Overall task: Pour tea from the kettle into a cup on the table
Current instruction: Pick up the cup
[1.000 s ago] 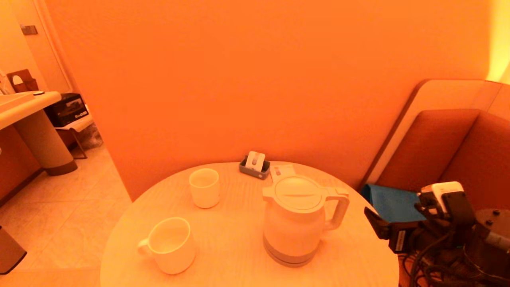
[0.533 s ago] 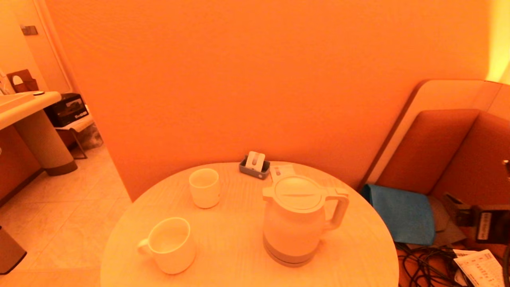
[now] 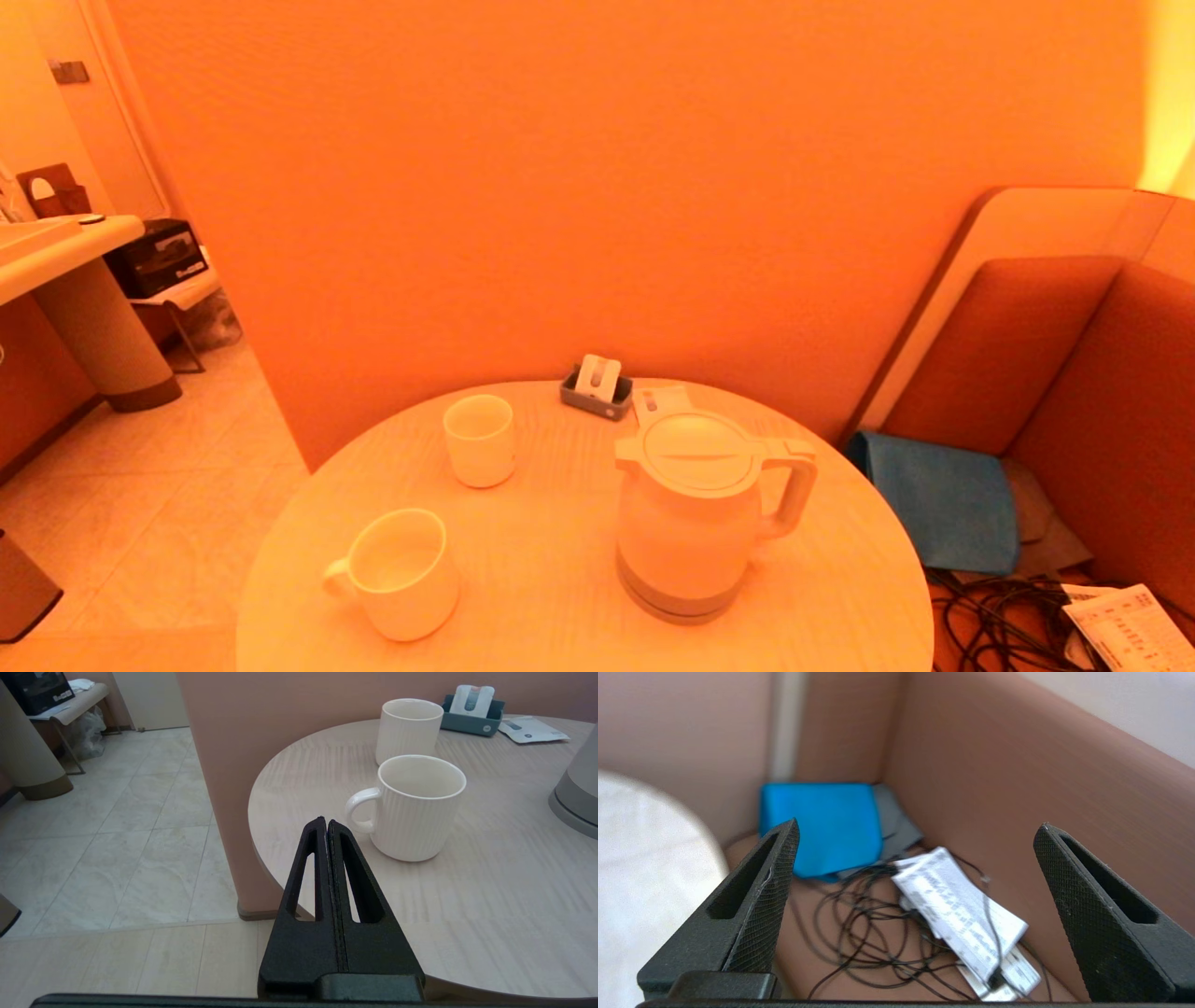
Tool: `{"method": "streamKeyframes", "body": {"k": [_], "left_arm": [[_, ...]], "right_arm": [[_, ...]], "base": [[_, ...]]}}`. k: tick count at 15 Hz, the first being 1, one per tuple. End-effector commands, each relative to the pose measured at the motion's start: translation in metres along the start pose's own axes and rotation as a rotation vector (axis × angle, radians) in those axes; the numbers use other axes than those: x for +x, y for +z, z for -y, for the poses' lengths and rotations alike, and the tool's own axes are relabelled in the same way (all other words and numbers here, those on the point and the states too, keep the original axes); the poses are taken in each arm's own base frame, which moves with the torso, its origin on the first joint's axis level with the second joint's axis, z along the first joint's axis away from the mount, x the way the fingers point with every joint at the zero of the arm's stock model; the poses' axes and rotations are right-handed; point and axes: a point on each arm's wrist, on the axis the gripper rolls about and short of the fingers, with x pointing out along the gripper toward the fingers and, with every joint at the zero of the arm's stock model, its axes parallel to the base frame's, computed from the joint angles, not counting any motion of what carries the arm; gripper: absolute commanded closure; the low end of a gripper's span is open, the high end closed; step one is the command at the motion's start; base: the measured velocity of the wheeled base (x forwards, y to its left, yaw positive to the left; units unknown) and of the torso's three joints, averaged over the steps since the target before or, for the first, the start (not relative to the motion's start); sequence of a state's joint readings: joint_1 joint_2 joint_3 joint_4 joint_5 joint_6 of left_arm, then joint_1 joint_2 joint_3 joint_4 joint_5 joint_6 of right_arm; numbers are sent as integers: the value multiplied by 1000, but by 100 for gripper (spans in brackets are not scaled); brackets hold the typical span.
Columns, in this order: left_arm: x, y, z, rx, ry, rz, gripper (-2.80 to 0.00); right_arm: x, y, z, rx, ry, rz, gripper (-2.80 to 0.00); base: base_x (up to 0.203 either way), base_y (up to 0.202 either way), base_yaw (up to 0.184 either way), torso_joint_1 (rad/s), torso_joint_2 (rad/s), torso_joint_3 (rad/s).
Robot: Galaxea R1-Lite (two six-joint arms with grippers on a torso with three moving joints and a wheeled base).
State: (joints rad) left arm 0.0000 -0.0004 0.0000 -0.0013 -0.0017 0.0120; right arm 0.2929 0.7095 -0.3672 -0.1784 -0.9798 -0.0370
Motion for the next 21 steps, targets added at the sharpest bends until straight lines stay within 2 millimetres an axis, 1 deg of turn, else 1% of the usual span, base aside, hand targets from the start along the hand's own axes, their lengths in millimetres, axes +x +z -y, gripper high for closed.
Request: {"method": "streamKeyframes", "body": {"k": [1, 3, 5, 7, 9, 10, 11, 12, 13, 16, 17, 18, 19, 20, 21], "left_arm": [[0, 0, 0, 0, 2, 0, 0], [0, 0, 0, 0, 0, 0, 0], [0, 0, 0, 0, 1, 0, 0], [0, 0, 0, 0, 0, 0, 0], [0, 0, 0, 0, 0, 0, 0], [0, 0, 0, 0, 0, 0, 0], [0, 0, 0, 0, 0, 0, 0], [0, 0, 0, 0, 0, 0, 0], [0, 0, 0, 0, 0, 0, 0], [0, 0, 0, 0, 0, 0, 0], [0, 0, 0, 0, 0, 0, 0], [0, 0, 0, 0, 0, 0, 0], [0, 0, 0, 0, 0, 0, 0], [0, 0, 0, 0, 0, 0, 0], [0, 0, 0, 0, 0, 0, 0]], "right_arm": [[-6, -3, 12, 54, -48, 25, -280], [-12, -9, 23, 116, -88, 46, -280], [-19, -12, 33, 183, -165, 71, -280], [-29, -14, 44, 255, -181, 123, -280], [-44, -19, 56, 333, -113, 202, -280], [-48, -24, 59, 365, -70, 232, -280], [-47, -30, 57, 383, -31, 232, -280], [-44, -34, 52, 373, 41, 223, -280], [-43, -39, 48, 350, 150, 221, -280], [-44, -42, 38, 273, 546, 241, -280], [-45, -43, 34, 219, 673, 238, -280], [-45, -49, 30, 138, 775, 199, -280], [-44, -57, 26, 46, 860, 145, -280], [-43, -64, 24, -4, 901, 109, -280], [-42, -70, 22, -13, 906, 85, -280]], "base": [[0, 0, 0, 0, 0, 0], [0, 0, 0, 0, 0, 0], [0, 0, 0, 0, 0, 0], [0, 0, 0, 0, 0, 0], [0, 0, 0, 0, 0, 0], [0, 0, 0, 0, 0, 0], [0, 0, 0, 0, 0, 0], [0, 0, 0, 0, 0, 0], [0, 0, 0, 0, 0, 0], [0, 0, 0, 0, 0, 0], [0, 0, 0, 0, 0, 0], [0, 0, 0, 0, 0, 0], [0, 0, 0, 0, 0, 0], [0, 0, 0, 0, 0, 0], [0, 0, 0, 0, 0, 0]]}}
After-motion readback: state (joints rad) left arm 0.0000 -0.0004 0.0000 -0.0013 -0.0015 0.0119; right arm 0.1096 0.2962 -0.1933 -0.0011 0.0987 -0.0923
